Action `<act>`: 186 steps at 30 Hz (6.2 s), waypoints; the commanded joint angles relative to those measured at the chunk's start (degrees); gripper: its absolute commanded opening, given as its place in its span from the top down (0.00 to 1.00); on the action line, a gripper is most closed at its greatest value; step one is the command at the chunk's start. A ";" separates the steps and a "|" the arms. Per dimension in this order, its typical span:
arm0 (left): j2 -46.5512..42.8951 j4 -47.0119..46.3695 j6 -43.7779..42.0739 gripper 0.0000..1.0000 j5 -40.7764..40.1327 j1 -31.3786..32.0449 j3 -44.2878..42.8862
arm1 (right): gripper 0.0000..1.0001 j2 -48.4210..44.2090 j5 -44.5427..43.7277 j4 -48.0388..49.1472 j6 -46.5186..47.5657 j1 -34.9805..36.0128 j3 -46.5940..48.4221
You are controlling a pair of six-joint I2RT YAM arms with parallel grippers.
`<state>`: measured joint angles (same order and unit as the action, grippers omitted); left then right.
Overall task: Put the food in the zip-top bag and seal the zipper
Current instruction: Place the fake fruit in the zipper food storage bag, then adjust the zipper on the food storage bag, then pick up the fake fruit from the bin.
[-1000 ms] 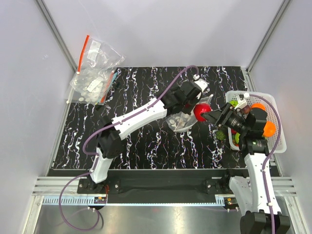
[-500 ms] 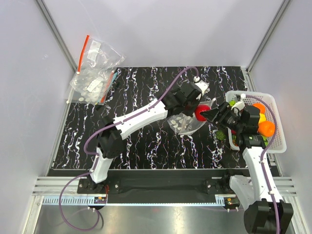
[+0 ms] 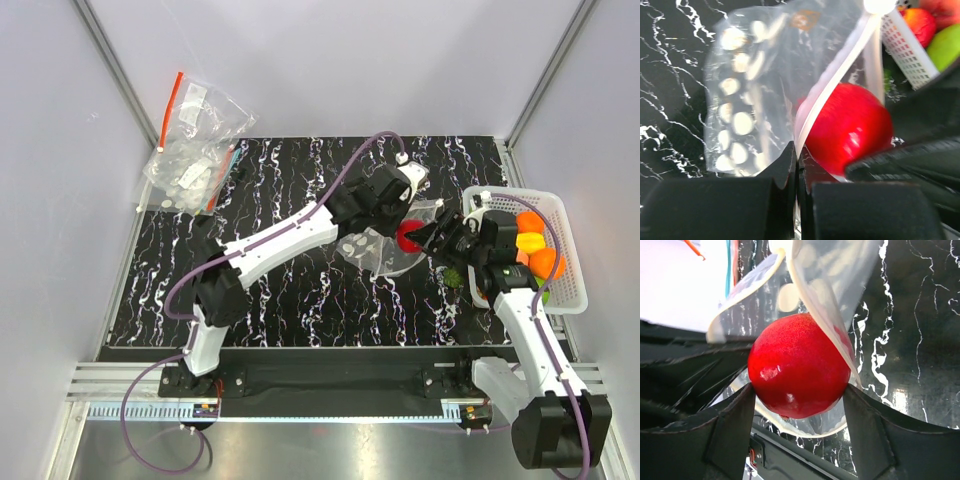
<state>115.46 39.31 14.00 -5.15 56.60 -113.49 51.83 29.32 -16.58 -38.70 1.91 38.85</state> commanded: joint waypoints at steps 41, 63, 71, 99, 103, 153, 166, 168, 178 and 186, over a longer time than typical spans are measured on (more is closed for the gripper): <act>-7.62 0.76 3.58 1.00 9.55 -5.27 -1.64 | 0.50 3.36 -6.11 -11.72 6.36 1.34 10.72; -10.96 23.00 -2.22 1.00 -30.88 -5.36 -9.91 | 1.00 13.56 -26.08 -23.95 9.96 9.51 27.42; -10.26 17.30 -4.68 1.00 -21.31 -5.27 -7.09 | 0.30 13.12 -15.52 -17.80 10.92 9.60 24.61; -10.07 -3.70 -9.86 1.00 -17.53 -5.19 5.55 | 0.18 7.40 -18.95 -19.55 13.48 -9.19 24.43; -11.13 -4.60 -10.84 1.00 -17.79 -4.66 6.62 | 0.17 11.70 -20.97 -15.07 12.16 -12.80 22.68; -19.13 -14.35 -12.51 0.98 -19.99 -2.37 20.68 | 0.44 42.22 -28.18 8.06 -0.42 -21.95 23.82; -17.82 -15.40 -12.33 0.98 -18.06 -1.40 19.98 | 0.49 18.77 -17.38 -1.08 8.81 -19.68 16.79; -17.64 -15.58 -12.15 0.98 -17.18 -1.14 19.71 | 0.50 16.73 -16.66 -3.10 9.95 -17.39 16.96; -15.26 -13.21 -11.98 0.98 -17.53 -0.26 16.82 | 0.49 4.79 -12.72 -12.42 12.24 -2.18 17.58; -13.07 -12.07 -11.27 0.98 -17.09 -0.09 14.88 | 0.49 0.20 -9.28 -17.52 14.18 5.82 19.16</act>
<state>101.32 27.97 1.89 -22.50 56.31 -94.98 53.39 17.98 -31.44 -25.87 6.37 56.27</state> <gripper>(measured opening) 0.024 0.666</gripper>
